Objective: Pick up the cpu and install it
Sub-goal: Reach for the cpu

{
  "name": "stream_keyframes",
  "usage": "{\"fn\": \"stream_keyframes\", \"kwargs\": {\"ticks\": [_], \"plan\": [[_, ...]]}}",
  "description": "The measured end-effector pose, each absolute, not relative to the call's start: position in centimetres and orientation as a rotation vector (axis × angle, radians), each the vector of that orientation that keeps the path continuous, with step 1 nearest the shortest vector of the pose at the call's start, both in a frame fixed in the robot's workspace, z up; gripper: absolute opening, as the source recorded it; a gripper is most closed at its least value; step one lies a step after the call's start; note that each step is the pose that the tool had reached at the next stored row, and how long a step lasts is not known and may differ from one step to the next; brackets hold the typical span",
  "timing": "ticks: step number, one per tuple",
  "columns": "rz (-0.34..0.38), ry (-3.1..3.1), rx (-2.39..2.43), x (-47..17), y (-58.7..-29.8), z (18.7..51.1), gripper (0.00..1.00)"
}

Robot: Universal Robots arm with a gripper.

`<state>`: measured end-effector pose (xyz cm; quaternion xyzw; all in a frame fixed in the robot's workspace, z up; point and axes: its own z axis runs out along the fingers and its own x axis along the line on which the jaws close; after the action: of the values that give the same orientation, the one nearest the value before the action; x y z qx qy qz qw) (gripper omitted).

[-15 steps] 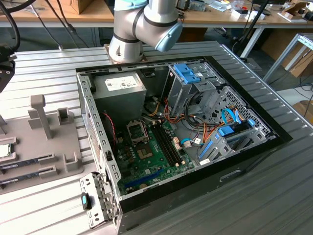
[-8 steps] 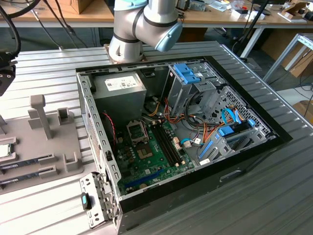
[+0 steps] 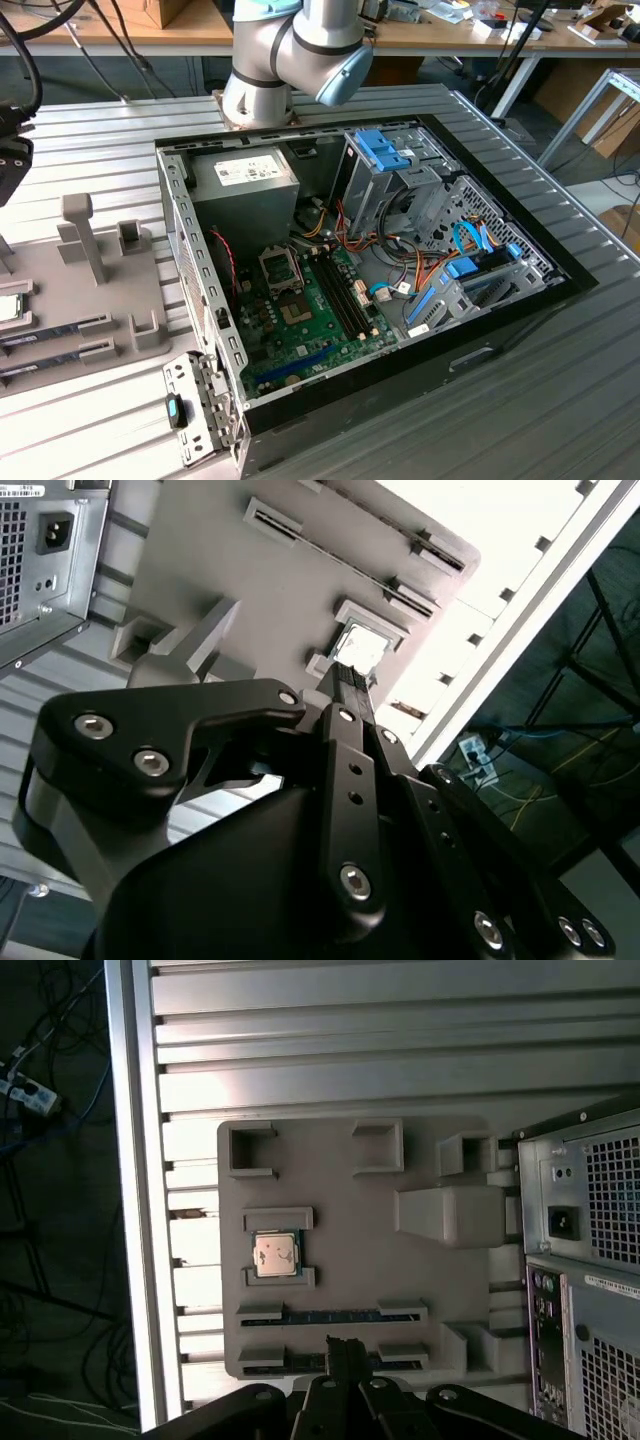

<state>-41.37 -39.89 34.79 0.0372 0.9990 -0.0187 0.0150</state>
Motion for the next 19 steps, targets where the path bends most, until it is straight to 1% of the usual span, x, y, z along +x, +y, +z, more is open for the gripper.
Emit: {"fn": "stream_keyframes", "kwargs": {"ticks": [19], "plan": [[-0.064,3.18,0.116,-41.36,-39.89,34.36,0.11]]}}
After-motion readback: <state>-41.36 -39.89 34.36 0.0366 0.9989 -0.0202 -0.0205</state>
